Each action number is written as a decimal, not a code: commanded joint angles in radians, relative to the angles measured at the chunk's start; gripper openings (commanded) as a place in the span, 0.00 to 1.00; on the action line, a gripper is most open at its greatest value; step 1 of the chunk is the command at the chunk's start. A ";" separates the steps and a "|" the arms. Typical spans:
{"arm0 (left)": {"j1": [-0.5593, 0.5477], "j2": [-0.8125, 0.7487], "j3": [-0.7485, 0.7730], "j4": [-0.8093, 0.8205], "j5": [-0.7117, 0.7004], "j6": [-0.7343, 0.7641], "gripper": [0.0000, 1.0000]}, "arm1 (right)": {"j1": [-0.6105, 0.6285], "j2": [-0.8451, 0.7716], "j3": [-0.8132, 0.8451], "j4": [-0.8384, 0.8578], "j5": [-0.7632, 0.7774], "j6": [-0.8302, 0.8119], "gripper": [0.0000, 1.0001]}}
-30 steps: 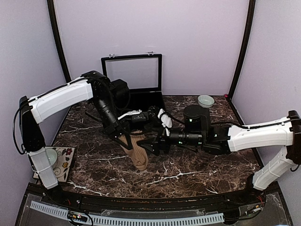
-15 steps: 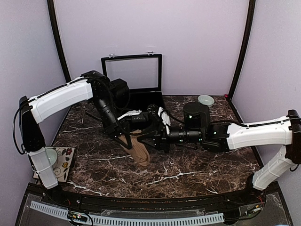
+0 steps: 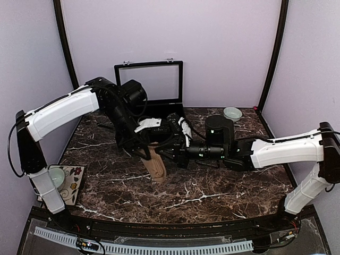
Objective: Roll the socks
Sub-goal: Roll the sock.
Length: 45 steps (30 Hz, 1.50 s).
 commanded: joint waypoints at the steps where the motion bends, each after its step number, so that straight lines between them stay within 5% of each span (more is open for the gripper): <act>1: -0.026 -0.084 -0.023 0.105 -0.093 -0.043 0.36 | -0.001 0.034 0.028 0.056 0.083 0.125 0.00; 10: -0.087 -0.157 -0.143 0.208 -0.280 -0.014 0.37 | 0.051 0.064 0.039 0.148 0.235 0.313 0.00; 25: -0.150 -0.229 -0.311 0.390 -0.610 0.071 0.37 | 0.079 0.124 0.061 0.201 0.241 0.563 0.00; 35: -0.181 -0.290 -0.478 0.690 -0.943 0.257 0.13 | 0.033 0.131 0.052 0.229 0.179 0.667 0.00; 39: -0.199 -0.317 -0.529 0.805 -0.989 0.338 0.27 | 0.007 0.149 0.054 0.287 0.126 0.727 0.00; 43: -0.209 -0.336 -0.570 0.788 -0.941 0.381 0.00 | -0.013 0.156 0.034 0.368 0.083 0.777 0.00; 45: -0.209 -0.335 -0.549 0.703 -0.857 0.340 0.00 | -0.015 0.142 0.005 0.404 0.080 0.771 0.15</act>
